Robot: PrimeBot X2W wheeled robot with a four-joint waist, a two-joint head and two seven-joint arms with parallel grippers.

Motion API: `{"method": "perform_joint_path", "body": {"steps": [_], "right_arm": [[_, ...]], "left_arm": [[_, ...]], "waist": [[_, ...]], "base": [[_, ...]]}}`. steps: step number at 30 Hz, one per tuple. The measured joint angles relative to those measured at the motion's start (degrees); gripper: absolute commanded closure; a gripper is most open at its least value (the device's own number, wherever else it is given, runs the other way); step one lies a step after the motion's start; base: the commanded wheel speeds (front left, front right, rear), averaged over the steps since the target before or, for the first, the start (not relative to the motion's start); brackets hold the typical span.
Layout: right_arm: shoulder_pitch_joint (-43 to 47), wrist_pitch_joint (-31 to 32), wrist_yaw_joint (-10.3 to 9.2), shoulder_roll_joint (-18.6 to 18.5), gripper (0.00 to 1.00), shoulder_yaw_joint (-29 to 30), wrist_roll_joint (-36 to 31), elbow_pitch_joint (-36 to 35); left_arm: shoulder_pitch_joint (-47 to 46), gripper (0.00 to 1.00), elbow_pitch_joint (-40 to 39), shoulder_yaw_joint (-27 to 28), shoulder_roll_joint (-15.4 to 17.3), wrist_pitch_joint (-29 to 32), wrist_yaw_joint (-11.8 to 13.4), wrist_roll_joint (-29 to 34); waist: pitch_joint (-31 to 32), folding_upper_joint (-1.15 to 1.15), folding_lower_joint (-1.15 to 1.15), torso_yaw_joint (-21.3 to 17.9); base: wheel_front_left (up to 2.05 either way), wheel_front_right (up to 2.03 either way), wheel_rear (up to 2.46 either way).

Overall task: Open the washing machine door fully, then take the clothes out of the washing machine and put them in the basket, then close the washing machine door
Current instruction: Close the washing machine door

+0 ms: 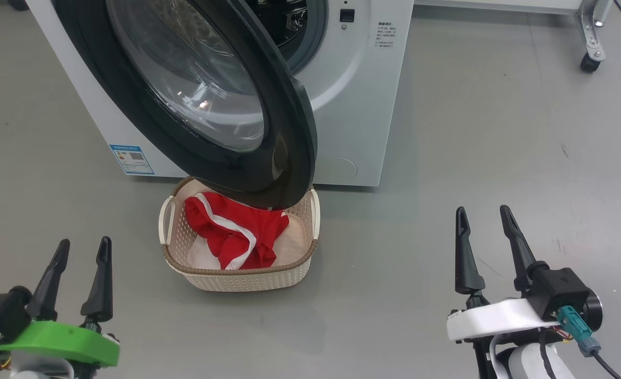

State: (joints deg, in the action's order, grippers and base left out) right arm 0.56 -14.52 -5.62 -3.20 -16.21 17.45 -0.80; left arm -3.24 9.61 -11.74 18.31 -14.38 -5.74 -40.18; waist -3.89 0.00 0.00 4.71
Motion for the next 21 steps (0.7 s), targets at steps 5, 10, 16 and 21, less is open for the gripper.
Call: {"method": "perform_joint_path", "body": {"steps": [5,10,16,21], "right_arm": [[0.08,0.00,0.03,0.00,0.00,0.05,0.00,0.27],[0.23,0.00,0.27,0.01,0.00,0.08,0.00,0.34],[0.49,0.00,0.51,0.03,0.00,0.07,-0.01,0.37],[0.58,0.00,0.63,0.04,0.77,-0.31,-0.48,-0.15]], "left_arm": [[0.37,0.00,0.00,0.15,-0.79,0.00,-0.15,0.69],[0.43,0.00,0.00,0.38,-1.23,0.00,-0.45,1.53],[1.10,0.00,0.01,0.57,-1.45,0.00,-0.62,2.48],[1.14,0.00,-0.26,0.53,-1.46,0.00,-0.69,2.96]], "waist": [[0.26,0.00,0.00,-0.07],[0.40,0.00,0.00,-0.17],[0.36,0.00,0.00,-0.25],[-0.38,0.00,0.00,-0.18]], "base": [[0.00,0.00,0.00],[0.00,0.00,0.00],[0.00,0.00,0.00],[0.00,0.00,0.00]]}}
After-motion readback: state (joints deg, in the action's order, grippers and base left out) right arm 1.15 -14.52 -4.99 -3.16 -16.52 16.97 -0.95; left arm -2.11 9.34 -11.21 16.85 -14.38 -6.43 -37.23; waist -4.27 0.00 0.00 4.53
